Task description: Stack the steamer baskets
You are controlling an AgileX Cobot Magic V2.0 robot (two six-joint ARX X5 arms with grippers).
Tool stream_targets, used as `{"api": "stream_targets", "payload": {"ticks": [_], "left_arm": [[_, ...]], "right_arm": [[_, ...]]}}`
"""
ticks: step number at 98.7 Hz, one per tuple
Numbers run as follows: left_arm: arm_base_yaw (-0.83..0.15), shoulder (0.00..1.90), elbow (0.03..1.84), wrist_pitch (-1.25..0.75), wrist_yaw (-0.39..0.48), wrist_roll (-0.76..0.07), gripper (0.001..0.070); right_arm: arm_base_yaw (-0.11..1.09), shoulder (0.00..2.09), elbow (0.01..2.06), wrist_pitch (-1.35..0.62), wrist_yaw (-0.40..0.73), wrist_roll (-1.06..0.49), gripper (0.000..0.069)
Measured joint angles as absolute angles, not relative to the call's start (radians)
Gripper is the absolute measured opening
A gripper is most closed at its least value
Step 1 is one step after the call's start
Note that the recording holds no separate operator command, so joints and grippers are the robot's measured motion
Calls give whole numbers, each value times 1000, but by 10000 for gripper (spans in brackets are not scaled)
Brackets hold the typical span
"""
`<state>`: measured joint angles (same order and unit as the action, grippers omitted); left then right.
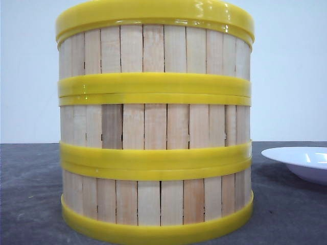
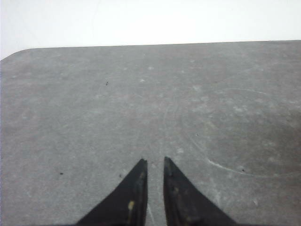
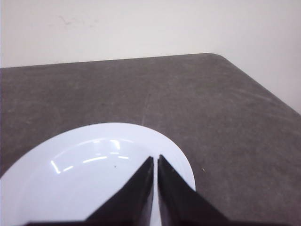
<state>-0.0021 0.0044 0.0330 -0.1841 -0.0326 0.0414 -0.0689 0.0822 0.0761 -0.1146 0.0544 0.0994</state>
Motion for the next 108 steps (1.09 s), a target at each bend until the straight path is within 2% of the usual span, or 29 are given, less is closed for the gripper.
{"api": "stream_targets", "payload": {"ticks": [41,108], "left_arm": [[-2,4,33,-184,-33,42,34],[-2,4,33,-184,-33,42,34]], "right_arm": [[-69,12,14,-147,0,48,11],[-67,7,14,-167,-1,22,11]]}}
